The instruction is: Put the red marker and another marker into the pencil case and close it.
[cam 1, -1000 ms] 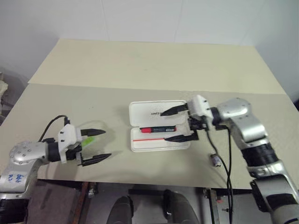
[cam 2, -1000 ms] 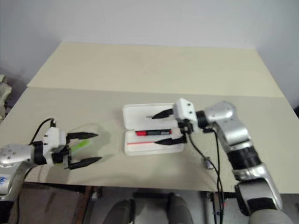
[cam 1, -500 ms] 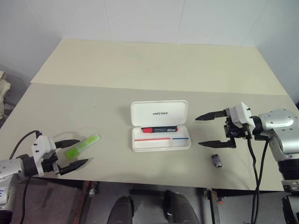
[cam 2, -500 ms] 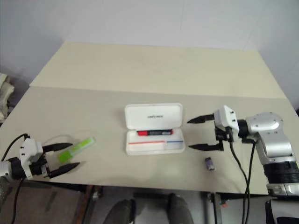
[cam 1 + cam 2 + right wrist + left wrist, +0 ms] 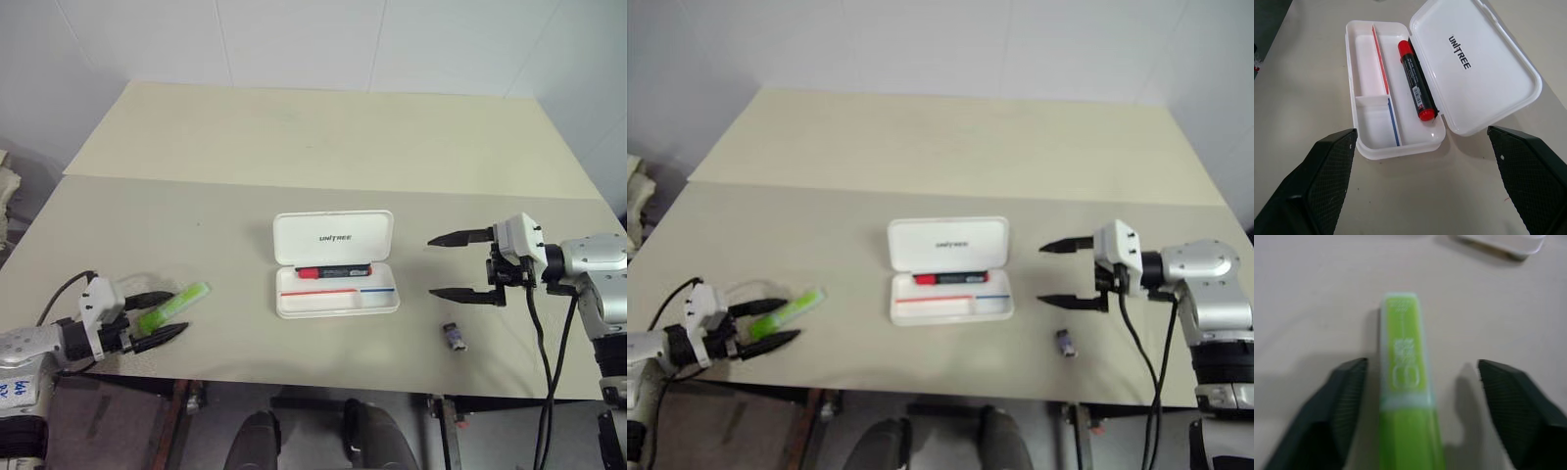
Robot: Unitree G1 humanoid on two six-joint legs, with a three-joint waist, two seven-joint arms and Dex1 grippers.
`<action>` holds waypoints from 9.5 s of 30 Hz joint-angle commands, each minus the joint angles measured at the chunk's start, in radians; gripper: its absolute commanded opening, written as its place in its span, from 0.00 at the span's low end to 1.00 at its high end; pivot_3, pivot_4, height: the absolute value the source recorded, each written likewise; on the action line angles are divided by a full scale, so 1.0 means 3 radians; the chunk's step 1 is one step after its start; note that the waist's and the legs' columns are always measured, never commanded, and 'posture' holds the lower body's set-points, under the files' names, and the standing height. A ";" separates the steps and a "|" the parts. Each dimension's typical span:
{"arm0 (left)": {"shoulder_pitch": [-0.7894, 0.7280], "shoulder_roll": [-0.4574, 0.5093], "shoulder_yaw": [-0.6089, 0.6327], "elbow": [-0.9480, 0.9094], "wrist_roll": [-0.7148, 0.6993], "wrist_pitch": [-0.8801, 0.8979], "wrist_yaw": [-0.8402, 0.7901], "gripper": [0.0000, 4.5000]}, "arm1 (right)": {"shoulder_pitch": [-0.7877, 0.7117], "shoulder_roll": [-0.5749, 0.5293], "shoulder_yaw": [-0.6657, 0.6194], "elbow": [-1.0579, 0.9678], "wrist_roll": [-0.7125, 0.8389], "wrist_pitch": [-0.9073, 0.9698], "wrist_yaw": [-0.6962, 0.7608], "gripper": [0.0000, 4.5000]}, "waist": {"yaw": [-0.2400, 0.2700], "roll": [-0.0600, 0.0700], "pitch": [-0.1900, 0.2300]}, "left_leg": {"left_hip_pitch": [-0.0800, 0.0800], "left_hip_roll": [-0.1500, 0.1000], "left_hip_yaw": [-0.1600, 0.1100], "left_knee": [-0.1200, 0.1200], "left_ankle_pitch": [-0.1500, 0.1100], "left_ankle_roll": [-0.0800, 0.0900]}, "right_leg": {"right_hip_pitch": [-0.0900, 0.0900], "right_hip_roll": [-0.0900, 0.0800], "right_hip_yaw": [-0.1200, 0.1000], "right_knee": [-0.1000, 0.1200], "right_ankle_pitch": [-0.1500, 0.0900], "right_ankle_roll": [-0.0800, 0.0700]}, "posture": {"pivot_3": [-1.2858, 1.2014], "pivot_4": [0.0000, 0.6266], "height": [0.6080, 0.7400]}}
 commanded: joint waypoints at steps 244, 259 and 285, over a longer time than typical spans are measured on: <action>-0.1263 -0.0679 -0.0405 -0.0500 0.0342 -0.0018 0.1366 0.01 | 0.0530 0.0063 -0.0531 -0.0446 0.0054 0.0036 -0.0718 1.00 | 0.0010 -0.0003 -0.0002 | 0.0007 0.0022 0.0065 0.0056 -0.0044 0.0028 | 0.0011 0.0038 0.0080 -0.0030 0.0027 0.0030 | 0.52 0.24 1.00; -0.1885 -0.1375 -0.0826 0.0137 0.0419 0.0162 0.1397 0.01 | 0.0496 0.0143 -0.0400 -0.0535 0.0029 0.0063 -0.0841 1.00 | 0.0016 -0.0004 -0.0001 | 0.0005 0.0021 0.0065 0.0059 -0.0044 0.0028 | 0.0011 0.0039 0.0080 -0.0034 0.0029 0.0033 | 0.52 0.24 1.00; -0.2012 -0.1072 -0.1586 -0.0260 0.0551 -0.0116 -0.0178 0.01 | 0.0609 0.0139 -0.0518 -0.0686 0.0097 0.0241 -0.0998 1.00 | 0.0026 -0.0004 -0.0001 | 0.0003 0.0022 0.0065 0.0060 -0.0045 0.0028 | 0.0011 0.0040 0.0080 -0.0034 0.0026 0.0027 | 0.52 0.24 1.00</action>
